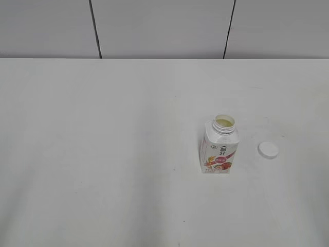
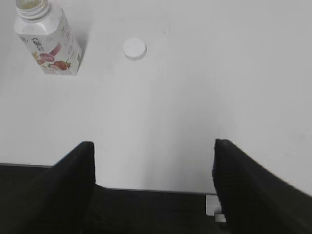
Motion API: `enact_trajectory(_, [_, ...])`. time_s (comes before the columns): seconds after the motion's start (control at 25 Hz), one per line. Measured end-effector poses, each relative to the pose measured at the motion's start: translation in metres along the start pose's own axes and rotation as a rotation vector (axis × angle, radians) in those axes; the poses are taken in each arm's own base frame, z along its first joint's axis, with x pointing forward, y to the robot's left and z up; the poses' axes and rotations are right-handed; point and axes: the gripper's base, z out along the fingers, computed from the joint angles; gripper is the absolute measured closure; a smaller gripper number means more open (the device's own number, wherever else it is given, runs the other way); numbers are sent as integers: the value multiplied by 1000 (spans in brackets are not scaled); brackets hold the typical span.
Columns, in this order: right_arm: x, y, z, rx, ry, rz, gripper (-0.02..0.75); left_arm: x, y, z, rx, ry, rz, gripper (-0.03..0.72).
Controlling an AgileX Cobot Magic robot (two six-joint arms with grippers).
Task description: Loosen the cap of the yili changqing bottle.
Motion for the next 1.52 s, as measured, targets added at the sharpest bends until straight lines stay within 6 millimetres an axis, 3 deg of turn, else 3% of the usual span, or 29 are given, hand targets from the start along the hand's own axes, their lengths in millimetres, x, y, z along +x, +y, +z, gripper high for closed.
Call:
enact_trajectory(0.32, [16, 5, -22, 17, -175, -23, 152, 0, 0, 0, 4, 1, -2, 144])
enact_trajectory(1.52, [16, 6, -22, -32, -179, -41, 152, 0, -1, 2, -111, -5, -57, 144])
